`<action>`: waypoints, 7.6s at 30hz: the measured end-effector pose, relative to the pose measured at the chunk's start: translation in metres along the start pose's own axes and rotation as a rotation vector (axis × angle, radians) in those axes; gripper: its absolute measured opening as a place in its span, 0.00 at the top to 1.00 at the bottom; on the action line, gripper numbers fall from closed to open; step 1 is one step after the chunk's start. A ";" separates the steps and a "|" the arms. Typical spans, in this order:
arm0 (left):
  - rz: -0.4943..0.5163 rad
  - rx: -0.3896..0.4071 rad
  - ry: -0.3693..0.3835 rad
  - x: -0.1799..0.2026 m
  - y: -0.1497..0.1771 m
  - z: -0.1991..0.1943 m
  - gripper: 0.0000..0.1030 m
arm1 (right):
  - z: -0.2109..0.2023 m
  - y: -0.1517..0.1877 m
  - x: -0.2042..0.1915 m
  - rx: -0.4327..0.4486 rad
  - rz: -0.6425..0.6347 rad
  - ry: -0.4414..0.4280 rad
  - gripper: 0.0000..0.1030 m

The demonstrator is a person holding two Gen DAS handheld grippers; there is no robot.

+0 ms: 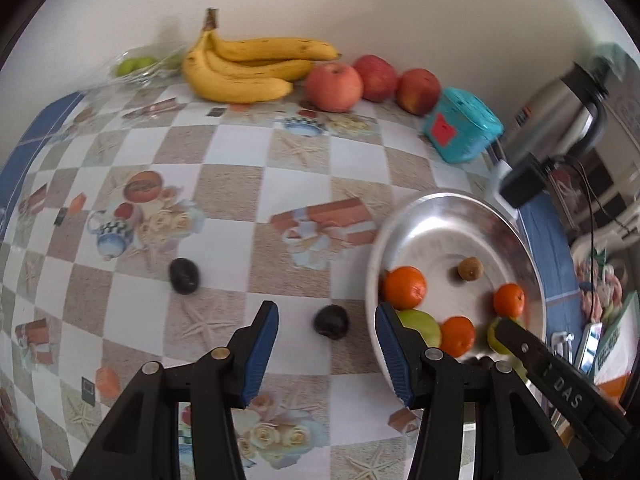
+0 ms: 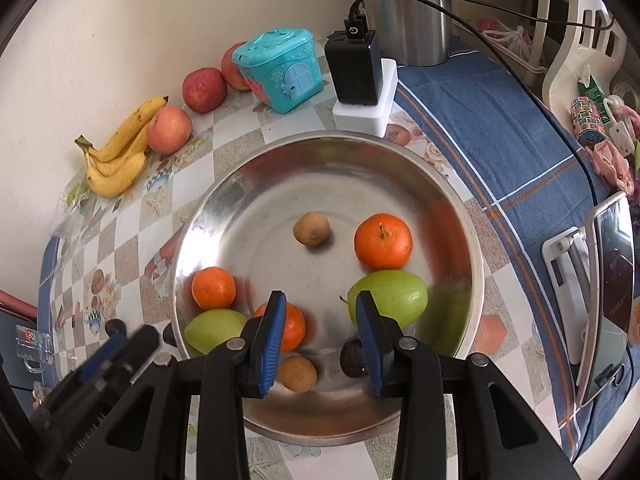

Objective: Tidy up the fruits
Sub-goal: 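Withdraw both open grippers from the bowl toward the dark plums on the table, then move the right gripper to a dark plum while the left gripper approaches another dark plum, then close the right gripper on its dark plum while the left gripper closes on the other plum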

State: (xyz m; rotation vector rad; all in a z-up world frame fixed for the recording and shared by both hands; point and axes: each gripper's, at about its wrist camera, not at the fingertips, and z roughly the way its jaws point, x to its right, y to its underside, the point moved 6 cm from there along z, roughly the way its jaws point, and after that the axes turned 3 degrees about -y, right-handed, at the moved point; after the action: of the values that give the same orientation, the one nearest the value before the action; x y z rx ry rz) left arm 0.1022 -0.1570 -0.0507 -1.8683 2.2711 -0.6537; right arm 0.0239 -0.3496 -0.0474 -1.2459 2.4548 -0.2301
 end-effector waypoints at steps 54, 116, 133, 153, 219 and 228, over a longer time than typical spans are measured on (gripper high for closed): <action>-0.105 0.005 -0.173 -0.090 -0.013 -0.005 0.00 | -0.004 0.015 -0.072 0.066 -0.187 -0.018 0.11; -0.256 -0.060 -0.118 -0.183 -0.016 -0.006 0.00 | 0.050 0.049 -0.167 -0.043 -0.313 -0.088 0.11; -0.243 -0.067 -0.101 -0.179 -0.016 -0.005 0.00 | 0.054 0.049 -0.168 -0.037 -0.339 -0.075 0.27; -0.228 -0.069 -0.111 -0.177 -0.016 -0.004 0.00 | 0.045 0.049 -0.186 -0.018 -0.353 -0.198 0.33; -0.070 -0.051 -0.004 -0.106 -0.017 0.057 0.73 | 0.054 0.037 -0.149 -0.046 -0.383 -0.055 0.76; -0.126 -0.107 0.019 -0.117 -0.007 0.045 0.75 | 0.047 0.036 -0.150 -0.051 -0.384 -0.043 0.76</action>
State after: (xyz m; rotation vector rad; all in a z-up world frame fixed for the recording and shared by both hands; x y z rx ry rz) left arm 0.1513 -0.0565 -0.1080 -2.0773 2.2566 -0.5789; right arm 0.0965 -0.2059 -0.0635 -1.7194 2.1790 -0.2392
